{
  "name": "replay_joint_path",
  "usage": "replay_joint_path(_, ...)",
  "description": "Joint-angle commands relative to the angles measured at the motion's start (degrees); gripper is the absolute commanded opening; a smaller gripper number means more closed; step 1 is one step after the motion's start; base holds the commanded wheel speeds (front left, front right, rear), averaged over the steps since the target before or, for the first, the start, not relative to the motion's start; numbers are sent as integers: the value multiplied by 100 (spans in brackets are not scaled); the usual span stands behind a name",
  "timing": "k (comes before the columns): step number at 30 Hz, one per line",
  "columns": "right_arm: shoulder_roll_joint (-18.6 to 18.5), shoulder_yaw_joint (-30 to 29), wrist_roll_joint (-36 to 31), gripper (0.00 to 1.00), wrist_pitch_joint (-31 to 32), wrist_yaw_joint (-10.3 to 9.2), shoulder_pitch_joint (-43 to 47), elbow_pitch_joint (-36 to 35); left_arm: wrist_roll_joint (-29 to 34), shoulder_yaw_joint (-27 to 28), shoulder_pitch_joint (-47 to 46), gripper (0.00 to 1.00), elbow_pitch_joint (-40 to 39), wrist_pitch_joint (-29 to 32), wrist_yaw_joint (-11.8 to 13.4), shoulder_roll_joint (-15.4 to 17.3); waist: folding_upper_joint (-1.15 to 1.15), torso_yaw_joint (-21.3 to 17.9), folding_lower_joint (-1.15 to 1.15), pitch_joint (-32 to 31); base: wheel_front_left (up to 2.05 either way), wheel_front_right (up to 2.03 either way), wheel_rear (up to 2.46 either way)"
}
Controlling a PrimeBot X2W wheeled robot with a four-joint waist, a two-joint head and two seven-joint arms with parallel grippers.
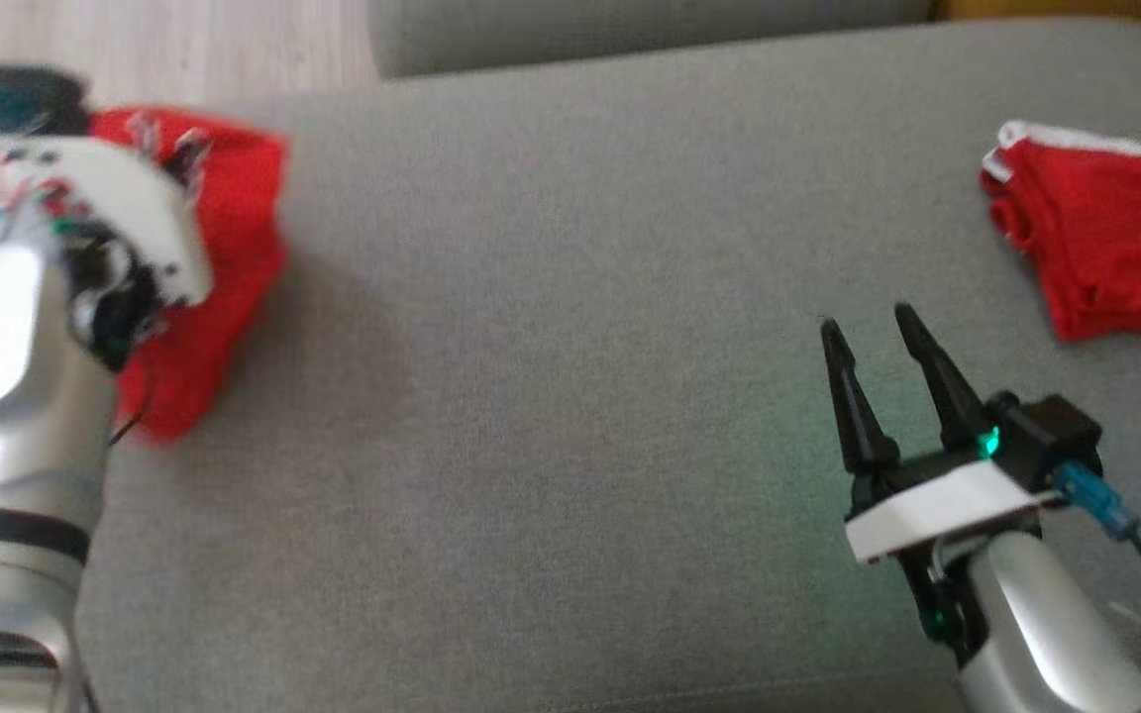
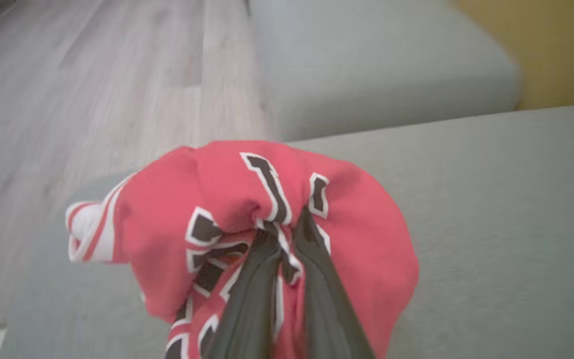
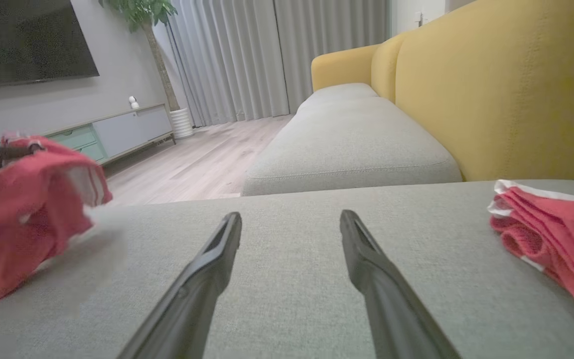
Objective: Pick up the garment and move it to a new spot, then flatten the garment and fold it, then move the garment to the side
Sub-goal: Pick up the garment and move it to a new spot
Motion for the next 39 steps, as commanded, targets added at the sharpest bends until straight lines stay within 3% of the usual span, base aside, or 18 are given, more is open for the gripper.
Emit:
replay_joint_path(1, 7, 23, -4, 100, -60, 42, 79, -129, -317, -240, -304, 0, -681, -5, -34, 185, 0, -66, 0, -401, 0, 0, 0)
replay_joint_path(5, 10, -73, -36, 100, -61, 42, 241, -147, -879, -1107, -111, 0, -1896, 95, -35, 329, 0, -198, 0, -604, 0, 0, 0)
replay_joint_path(12, 50, -70, -48, 100, -50, 42, 304, -224, -1545, -2142, 402, 0, -3353, 133, -35, 401, 0, -584, 0, -646, 0, 0, 0)
replay_joint_path(15, 59, -68, -30, 100, -37, 42, 300, -230, -1761, -2678, 740, 0, -3604, 133, -36, 382, 0, -780, 0, -586, 0, 0, 0)
replay_joint_path(19, 75, -57, -5, 100, -35, 42, 274, -190, -1991, -3265, 1095, 0, -3223, -158, -36, 195, 0, -950, 0, -507, 0, 0, 0)
replay_joint_path(20, 78, -48, 3, 100, -35, 42, 265, -179, -2033, -3337, 1145, 21, -3049, -332, -36, 128, 0, -974, 0, -498, 0, 0, 0)
replay_joint_path(22, 88, -26, 12, 100, -36, 42, 243, -152, -2046, -3495, 1195, 100, -2667, -664, -36, 45, 0, -1015, 0, -498, 0, 0, 0)
replay_joint_path(28, 40, -137, -2, 100, -35, 42, 293, -94, -2240, -3796, 916, 100, -2240, -1123, -36, 56, 0, -863, 0, -633, 0, 0, 0)
replay_joint_path(35, 21, -381, -81, 100, -2, 42, 439, -175, -2385, -3746, 516, 100, -2851, -1160, -13, 676, 0, -447, 0, -847, 0, 0, 0)
replay_joint_path(37, 20, -448, -111, 100, 13, 42, 492, -233, -2371, -3607, 540, 100, -3136, -1234, 154, 924, 0, -345, 0, -893, 0, 0, 0)
replay_joint_path(39, 25, -498, -137, 100, 21, 42, 535, -294, -2382, -3401, 697, 100, -3439, -1398, 488, 1154, 0, -261, 0, -924, 0, 0, 0)
